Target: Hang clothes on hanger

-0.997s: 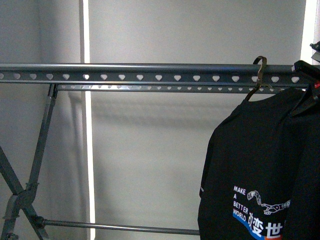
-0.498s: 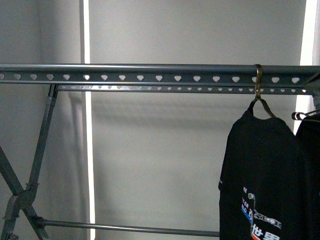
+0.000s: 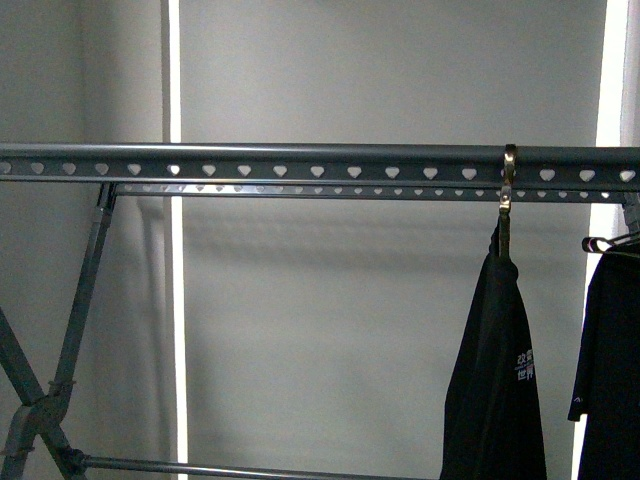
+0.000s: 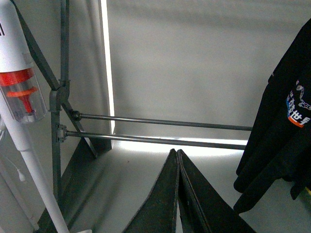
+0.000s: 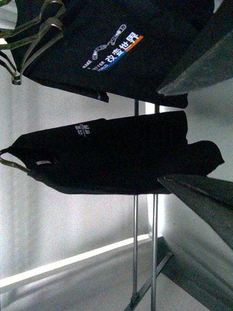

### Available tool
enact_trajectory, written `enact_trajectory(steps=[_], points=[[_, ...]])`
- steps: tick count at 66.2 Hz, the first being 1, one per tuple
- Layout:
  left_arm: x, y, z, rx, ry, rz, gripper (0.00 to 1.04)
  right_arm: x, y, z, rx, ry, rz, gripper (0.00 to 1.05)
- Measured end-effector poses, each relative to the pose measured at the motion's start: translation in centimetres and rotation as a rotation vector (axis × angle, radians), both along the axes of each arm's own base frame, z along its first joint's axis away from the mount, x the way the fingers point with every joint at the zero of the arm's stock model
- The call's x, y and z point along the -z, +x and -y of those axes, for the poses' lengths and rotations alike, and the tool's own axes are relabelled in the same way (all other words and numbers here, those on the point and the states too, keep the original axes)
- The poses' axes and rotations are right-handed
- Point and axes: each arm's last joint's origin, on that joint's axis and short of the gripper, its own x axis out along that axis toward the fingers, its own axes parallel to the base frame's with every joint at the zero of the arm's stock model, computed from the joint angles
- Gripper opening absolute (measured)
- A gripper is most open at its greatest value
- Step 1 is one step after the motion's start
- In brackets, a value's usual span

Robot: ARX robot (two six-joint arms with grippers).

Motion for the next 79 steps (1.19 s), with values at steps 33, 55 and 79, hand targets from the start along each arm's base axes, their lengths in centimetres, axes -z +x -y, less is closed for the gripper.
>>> enact_trajectory(steps=[33,55,79], points=[[0.0,-1.3,0.0,0.000,0.000,0.002,0.04,2.2,-0.1,0.0,-0.001,-0.009,0.004,0.02],[0.3,-2.5,0.0,0.000,0.000,-0.006,0.04,3.3,-0.1,0.0,-0.001,-0.009,0.005,0.02],[0.3,-2.5,0.0,0.000,0.000,-0.005,0.37,3.3,-0.1,0.0,-0.001,-0.010,0.005,0.30]])
